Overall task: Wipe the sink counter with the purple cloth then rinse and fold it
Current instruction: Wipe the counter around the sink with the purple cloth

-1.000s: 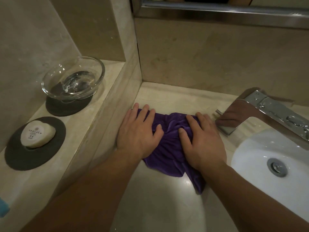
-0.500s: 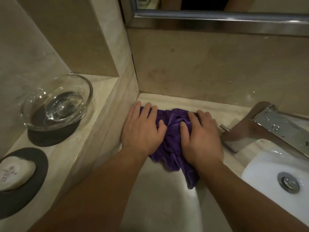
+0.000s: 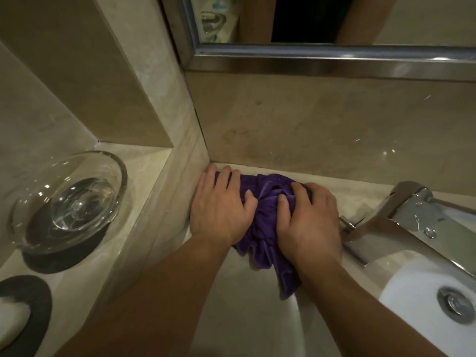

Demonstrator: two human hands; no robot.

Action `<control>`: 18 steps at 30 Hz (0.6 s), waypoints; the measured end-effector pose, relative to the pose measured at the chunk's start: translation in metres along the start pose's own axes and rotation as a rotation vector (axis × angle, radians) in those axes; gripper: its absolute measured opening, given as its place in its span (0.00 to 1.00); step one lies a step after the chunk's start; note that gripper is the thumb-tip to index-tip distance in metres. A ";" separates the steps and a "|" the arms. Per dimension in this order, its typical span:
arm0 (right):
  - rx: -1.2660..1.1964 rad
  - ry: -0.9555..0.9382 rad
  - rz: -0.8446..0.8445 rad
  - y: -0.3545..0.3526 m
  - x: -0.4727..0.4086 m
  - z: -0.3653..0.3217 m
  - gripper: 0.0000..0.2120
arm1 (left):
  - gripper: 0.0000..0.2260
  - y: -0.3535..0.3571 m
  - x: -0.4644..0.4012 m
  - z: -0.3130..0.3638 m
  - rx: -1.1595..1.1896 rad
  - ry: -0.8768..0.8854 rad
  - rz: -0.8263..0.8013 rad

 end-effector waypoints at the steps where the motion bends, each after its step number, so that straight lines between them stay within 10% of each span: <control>1: -0.006 0.002 0.022 0.000 -0.001 0.000 0.28 | 0.31 0.001 -0.002 0.000 -0.002 0.001 -0.001; 18: -0.092 0.017 0.147 0.002 -0.028 0.000 0.22 | 0.23 -0.001 -0.024 0.001 0.003 -0.072 0.111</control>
Point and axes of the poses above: each hand's wrist, its own x-axis away from the middle knuckle, its own y-axis out of the palm, z = x × y, the point moved 7 cm from there along -x, towards the middle knuckle, and after that the axes turned 1 degree about z, right-handed, at the moved point
